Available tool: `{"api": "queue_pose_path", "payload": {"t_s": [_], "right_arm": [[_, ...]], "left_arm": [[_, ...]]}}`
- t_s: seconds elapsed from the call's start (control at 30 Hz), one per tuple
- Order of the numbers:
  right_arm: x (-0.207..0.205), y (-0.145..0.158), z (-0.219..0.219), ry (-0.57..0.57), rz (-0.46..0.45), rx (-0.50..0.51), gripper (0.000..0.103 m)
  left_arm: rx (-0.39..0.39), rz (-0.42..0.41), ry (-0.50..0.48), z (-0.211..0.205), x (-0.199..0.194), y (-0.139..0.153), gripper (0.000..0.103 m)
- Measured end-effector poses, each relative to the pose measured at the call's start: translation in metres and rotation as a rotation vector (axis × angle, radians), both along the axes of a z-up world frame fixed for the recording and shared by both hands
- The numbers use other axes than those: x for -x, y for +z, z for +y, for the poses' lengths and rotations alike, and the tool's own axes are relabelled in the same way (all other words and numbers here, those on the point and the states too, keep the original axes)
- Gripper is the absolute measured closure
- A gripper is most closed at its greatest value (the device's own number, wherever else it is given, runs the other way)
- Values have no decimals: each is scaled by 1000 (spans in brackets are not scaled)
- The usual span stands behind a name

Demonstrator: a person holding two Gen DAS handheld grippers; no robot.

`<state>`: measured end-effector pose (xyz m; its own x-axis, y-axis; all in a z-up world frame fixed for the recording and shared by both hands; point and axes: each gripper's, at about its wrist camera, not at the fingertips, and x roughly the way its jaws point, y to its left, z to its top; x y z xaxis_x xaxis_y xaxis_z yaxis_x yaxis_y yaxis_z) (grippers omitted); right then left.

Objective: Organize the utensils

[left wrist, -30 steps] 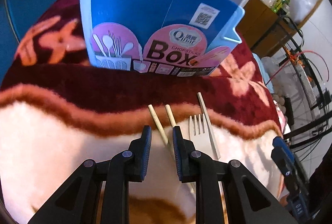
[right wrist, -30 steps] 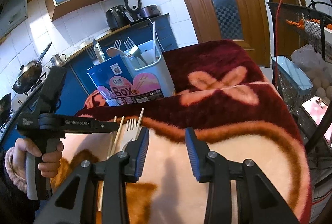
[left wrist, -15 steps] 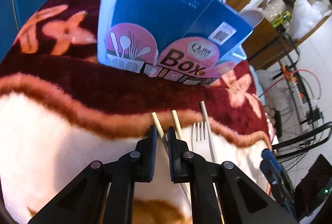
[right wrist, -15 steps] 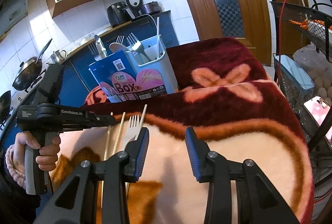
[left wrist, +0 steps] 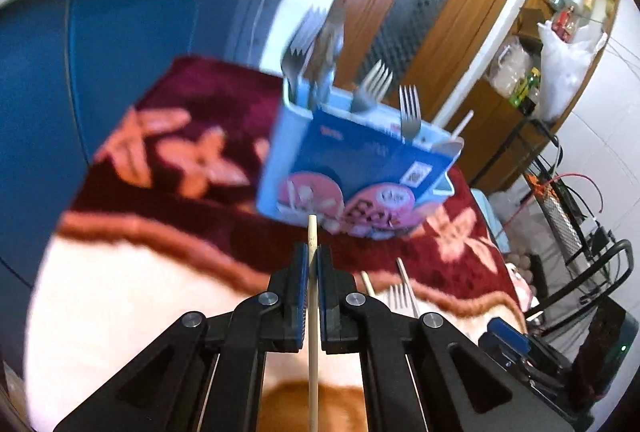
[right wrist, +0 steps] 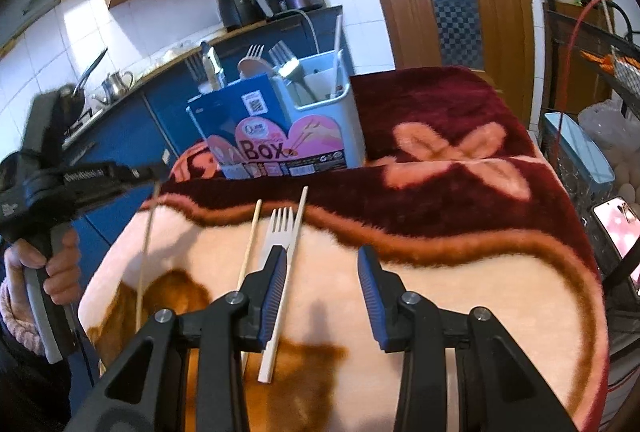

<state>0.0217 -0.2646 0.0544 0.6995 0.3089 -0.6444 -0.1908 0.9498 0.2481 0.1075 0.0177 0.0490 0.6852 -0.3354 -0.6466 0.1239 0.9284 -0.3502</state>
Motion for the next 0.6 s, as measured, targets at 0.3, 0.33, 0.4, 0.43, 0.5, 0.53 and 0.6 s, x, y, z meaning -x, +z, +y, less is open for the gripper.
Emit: {"api": "queue_pose_path", "payload": {"t_s": [0.3,0.33,0.4,0.43,0.5,0.53,0.6], "right_arm": [[-11,-8,20,64,110,84,63],[-12,-9,24,73,125,97,63],[-14,-13,29,93,148,113,63],[-15,-14,31,106,158,119,63],[-19,-19,35,117,179,146,63],[-22,-21,36,118,189,164,63],[-27,-24,38,122,210,183,63]], "left_arm": [[-65,-167,30,7,23,23,99],[-67,-175,31,8,24,23,99],[-65,-184,33,9,26,23,99],[-61,-185,33,10,26,23,99],[-48,-181,33,13,26,21,99],[-45,-180,33,13,27,19,99],[-42,-177,31,14,27,17,99]]}}
